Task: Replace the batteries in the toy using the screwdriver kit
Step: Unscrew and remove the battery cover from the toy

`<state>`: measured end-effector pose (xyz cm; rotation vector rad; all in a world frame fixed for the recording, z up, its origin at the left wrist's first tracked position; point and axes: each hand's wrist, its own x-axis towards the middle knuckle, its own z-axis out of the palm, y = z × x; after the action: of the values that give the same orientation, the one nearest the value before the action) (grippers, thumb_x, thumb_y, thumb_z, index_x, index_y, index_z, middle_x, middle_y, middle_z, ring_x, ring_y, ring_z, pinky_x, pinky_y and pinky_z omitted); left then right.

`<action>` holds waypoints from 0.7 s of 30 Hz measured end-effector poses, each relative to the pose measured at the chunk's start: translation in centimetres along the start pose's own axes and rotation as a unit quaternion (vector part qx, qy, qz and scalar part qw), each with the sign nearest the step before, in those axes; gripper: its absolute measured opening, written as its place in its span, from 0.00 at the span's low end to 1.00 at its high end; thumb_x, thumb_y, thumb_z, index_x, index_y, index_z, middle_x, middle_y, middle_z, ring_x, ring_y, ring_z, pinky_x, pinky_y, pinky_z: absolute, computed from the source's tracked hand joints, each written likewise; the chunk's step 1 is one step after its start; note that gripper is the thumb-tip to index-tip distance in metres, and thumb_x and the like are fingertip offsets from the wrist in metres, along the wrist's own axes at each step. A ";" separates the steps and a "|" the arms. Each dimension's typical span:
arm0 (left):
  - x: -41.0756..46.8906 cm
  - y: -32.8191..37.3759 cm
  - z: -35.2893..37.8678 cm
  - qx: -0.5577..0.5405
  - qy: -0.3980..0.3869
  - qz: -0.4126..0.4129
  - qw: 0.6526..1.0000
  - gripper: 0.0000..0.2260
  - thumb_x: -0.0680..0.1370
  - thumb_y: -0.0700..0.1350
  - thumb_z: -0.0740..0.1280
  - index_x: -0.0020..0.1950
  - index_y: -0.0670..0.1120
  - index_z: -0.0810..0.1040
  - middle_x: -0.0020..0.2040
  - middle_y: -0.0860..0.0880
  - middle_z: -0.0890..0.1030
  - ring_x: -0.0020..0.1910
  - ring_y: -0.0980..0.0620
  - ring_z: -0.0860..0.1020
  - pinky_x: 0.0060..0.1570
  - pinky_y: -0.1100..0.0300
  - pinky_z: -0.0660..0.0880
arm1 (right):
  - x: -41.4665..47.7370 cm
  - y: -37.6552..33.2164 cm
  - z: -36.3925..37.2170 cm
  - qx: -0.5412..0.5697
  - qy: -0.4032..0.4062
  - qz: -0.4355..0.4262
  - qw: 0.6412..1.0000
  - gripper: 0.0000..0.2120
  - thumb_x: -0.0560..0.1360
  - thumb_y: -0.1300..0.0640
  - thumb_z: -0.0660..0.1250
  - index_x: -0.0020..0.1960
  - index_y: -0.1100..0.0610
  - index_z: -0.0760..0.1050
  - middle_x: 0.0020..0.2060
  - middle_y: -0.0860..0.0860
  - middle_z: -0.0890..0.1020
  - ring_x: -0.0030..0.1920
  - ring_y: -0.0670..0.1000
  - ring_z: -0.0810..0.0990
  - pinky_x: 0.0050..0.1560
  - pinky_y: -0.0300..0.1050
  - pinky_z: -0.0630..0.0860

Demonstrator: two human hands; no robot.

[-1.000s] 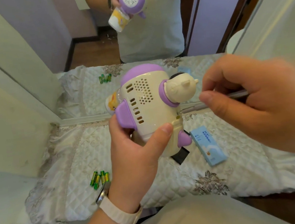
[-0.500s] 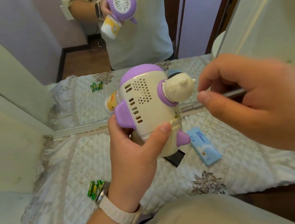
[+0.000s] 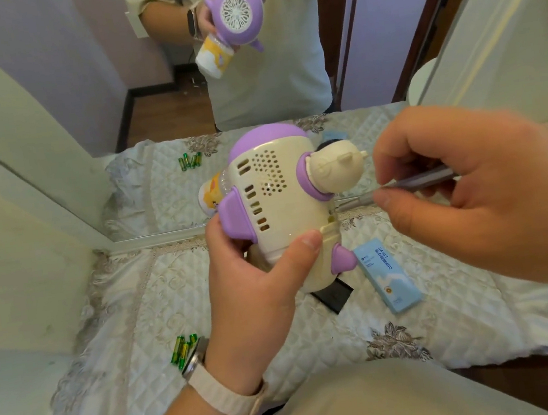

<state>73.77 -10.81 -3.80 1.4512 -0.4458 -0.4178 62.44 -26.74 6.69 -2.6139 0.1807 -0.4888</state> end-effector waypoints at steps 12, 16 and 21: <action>1.8 -0.3 -0.6 0.008 0.011 0.002 1.000 0.33 0.65 0.55 0.76 0.65 0.45 0.71 0.55 0.44 0.83 0.51 0.45 0.83 0.40 0.54 0.77 | 1.6 0.6 0.9 -0.001 -0.002 0.018 1.000 0.03 0.73 0.51 0.65 0.46 0.46 0.72 0.30 0.47 0.74 0.34 0.51 0.75 0.33 0.44 0.71; 2.7 -0.5 -0.5 0.011 0.013 0.003 1.000 0.33 0.64 0.55 0.75 0.65 0.45 0.71 0.56 0.45 0.82 0.52 0.45 0.83 0.42 0.54 0.78 | 2.4 1.0 0.9 -0.016 -0.016 0.020 1.000 0.04 0.72 0.51 0.65 0.45 0.45 0.71 0.35 0.45 0.73 0.35 0.51 0.74 0.37 0.43 0.72; 3.4 -0.9 -0.5 0.000 0.014 -0.001 1.000 0.32 0.64 0.55 0.76 0.64 0.46 0.71 0.56 0.44 0.82 0.51 0.47 0.83 0.40 0.58 0.77 | 3.0 1.4 1.2 0.008 -0.017 0.045 0.999 0.04 0.76 0.47 0.63 0.44 0.46 0.73 0.30 0.47 0.76 0.32 0.50 0.75 0.37 0.45 0.72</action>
<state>76.93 -12.29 -4.59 1.4549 -0.4226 -0.3993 65.57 -28.06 5.97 -2.5835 0.2818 -0.4128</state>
